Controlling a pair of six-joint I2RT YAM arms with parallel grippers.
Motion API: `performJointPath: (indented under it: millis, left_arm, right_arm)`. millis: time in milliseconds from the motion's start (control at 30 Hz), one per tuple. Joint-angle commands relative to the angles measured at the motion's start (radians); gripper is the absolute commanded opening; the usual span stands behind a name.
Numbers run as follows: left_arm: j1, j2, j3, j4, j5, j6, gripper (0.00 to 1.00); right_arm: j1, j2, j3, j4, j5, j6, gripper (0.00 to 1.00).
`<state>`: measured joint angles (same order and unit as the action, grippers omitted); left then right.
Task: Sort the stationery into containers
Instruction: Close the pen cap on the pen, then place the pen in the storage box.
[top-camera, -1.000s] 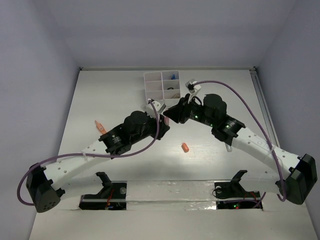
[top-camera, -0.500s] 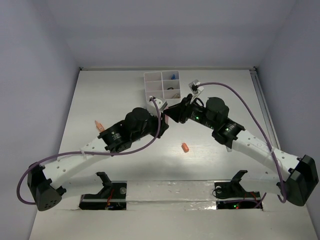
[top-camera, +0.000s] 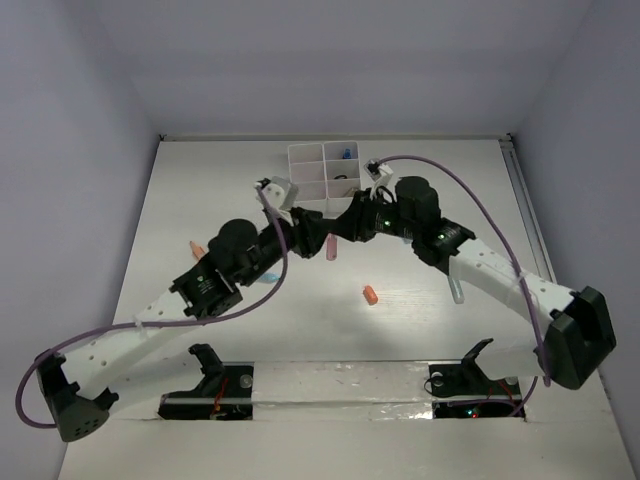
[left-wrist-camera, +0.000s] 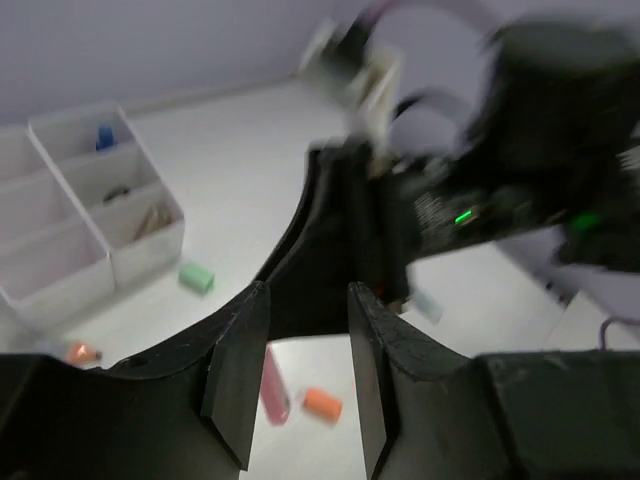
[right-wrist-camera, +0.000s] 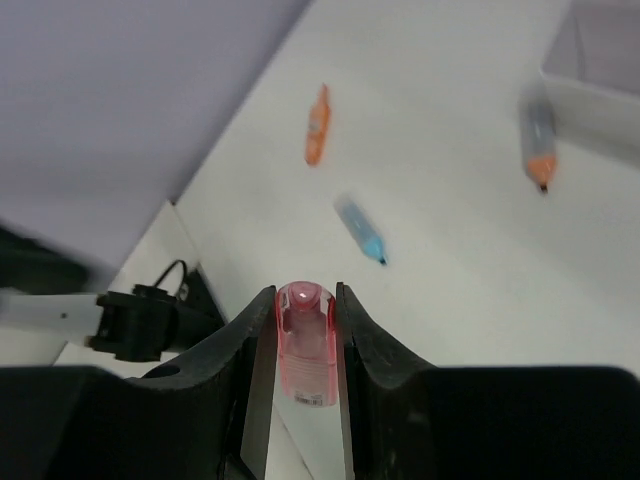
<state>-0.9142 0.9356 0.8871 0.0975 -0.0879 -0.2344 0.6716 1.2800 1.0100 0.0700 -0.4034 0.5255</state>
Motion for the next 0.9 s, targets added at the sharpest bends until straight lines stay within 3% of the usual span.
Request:
performJointPath:
  millis: [0,267,467,500,533,667,867]
  left_arm:
    - [0.003,-0.086,0.013,0.248,-0.027,-0.011,0.34]
    - [0.003,-0.213,0.012,0.076,-0.065,0.001,0.54]
    - [0.003,-0.345,0.044,-0.108,-0.149,0.041,0.67]
    - [0.003,-0.377,0.044,-0.142,-0.168,0.055,0.8]
    - [0.003,-0.392,0.039,-0.18,-0.194,0.073,0.99]
    - [0.003,-0.464,-0.035,-0.213,-0.37,0.109,0.99]
    - [0.015,-0.524,-0.092,-0.206,-0.514,0.113,0.99]
  right_arm:
    - [-0.047,0.07,0.068,-0.118,-0.06,0.04,0.0]
    - [-0.121,0.246,0.251,0.016,-0.072,0.091,0.0]
    - [-0.121,0.412,0.361,0.137,0.081,0.022,0.0]
    - [-0.121,0.435,0.366,0.186,0.127,0.012,0.0]
    - [-0.121,0.5,0.41,0.189,0.144,0.002,0.0]
    - [-0.121,0.654,0.562,0.214,0.193,-0.053,0.0]
    - [-0.121,0.833,0.761,0.214,0.265,-0.146,0.0]
